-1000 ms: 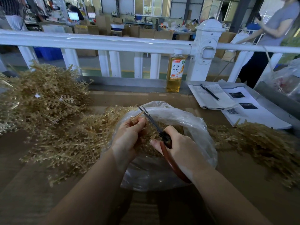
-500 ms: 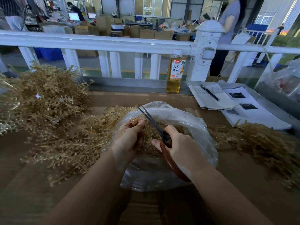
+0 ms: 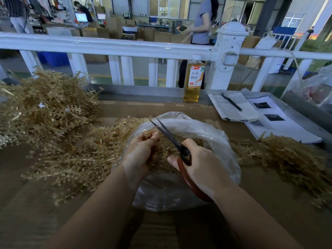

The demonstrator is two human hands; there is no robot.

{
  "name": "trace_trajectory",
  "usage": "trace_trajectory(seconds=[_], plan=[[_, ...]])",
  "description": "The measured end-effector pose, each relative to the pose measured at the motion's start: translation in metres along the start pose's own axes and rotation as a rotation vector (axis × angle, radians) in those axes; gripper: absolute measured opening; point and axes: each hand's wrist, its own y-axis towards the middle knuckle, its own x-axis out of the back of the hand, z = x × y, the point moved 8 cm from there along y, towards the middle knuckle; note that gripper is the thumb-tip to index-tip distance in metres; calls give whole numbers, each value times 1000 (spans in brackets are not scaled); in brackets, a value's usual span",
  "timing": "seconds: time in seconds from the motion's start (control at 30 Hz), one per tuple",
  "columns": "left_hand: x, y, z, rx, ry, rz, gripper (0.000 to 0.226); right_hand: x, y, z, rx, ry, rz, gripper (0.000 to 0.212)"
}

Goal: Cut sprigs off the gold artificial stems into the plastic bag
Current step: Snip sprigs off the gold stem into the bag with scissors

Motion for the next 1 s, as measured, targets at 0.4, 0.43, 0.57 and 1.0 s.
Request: trace_trajectory(seconds=[0.4, 0.43, 0.57, 1.0], plan=[[1, -1, 1, -8, 24, -2, 8, -3, 1, -2, -13, -2, 26, 34], [1, -1, 1, -12, 25, -5, 9, -3, 1, -3, -16, -1, 25, 34], [0, -2, 1, -1, 0, 1, 10, -1, 1, -2, -26, 13, 22, 33], [-3, -2, 2, 46, -38, 47, 11, -3, 3, 2, -42, 35, 32, 34]])
